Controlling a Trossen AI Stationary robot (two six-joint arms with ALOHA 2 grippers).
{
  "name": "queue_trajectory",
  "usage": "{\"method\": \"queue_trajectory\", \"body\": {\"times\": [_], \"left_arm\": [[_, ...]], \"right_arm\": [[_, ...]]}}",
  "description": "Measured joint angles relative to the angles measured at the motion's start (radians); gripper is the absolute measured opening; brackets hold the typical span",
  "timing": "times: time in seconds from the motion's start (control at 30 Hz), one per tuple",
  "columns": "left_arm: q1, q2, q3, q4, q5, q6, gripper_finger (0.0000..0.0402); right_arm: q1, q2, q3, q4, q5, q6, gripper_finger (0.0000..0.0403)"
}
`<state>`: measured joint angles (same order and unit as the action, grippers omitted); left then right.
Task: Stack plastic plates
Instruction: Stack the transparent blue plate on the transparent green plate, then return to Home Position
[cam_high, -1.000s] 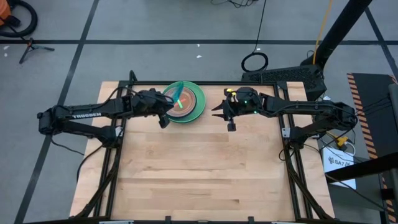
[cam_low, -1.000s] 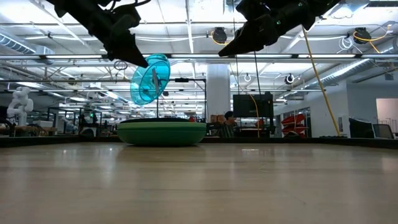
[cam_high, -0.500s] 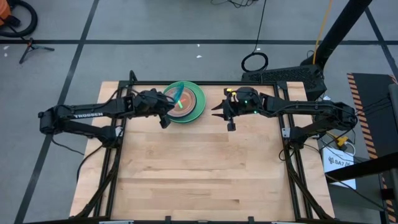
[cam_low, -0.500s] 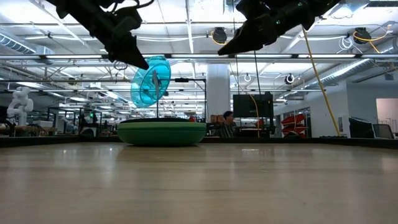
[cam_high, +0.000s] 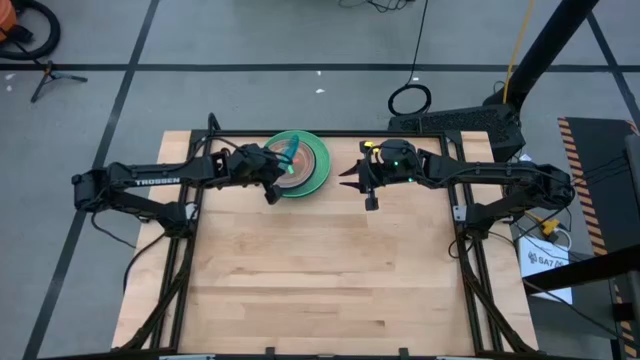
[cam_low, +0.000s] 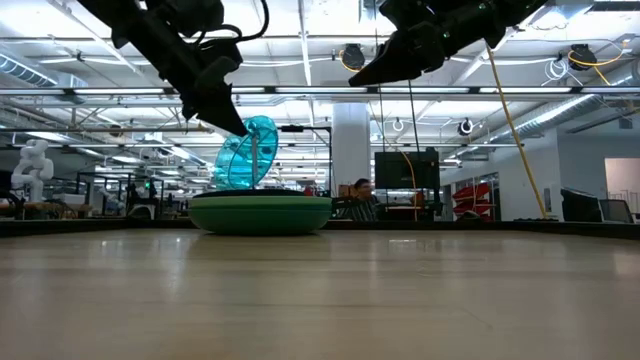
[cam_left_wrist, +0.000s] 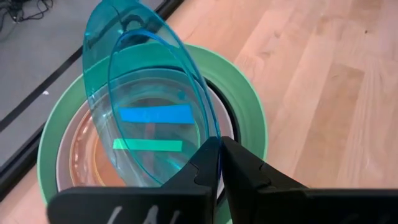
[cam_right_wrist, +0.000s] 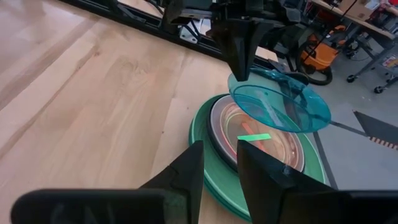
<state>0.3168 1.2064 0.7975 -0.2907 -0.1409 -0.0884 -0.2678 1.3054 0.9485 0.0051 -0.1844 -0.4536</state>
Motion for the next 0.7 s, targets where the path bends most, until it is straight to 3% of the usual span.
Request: {"method": "queue_trajectory", "body": {"times": [0.13,0.43,0.7], "left_arm": [[0.001,0.0,0.0,-0.005,0.002,-0.014,0.0035],[0.001,0.0,0.0,-0.005,-0.013,-0.052,0.0129],[-0.041,-0.053,0.0,-0.093,-0.034,-0.042,0.014]], "right_arm": [[0.0,0.0,0.0,0.006,0.0,0.0,0.0089],[0.0,0.0,0.0,0.006,0.0,0.005,0.0089],[0.0,0.0,0.0,-0.016,-0.002,0.007,0.0089]]}}
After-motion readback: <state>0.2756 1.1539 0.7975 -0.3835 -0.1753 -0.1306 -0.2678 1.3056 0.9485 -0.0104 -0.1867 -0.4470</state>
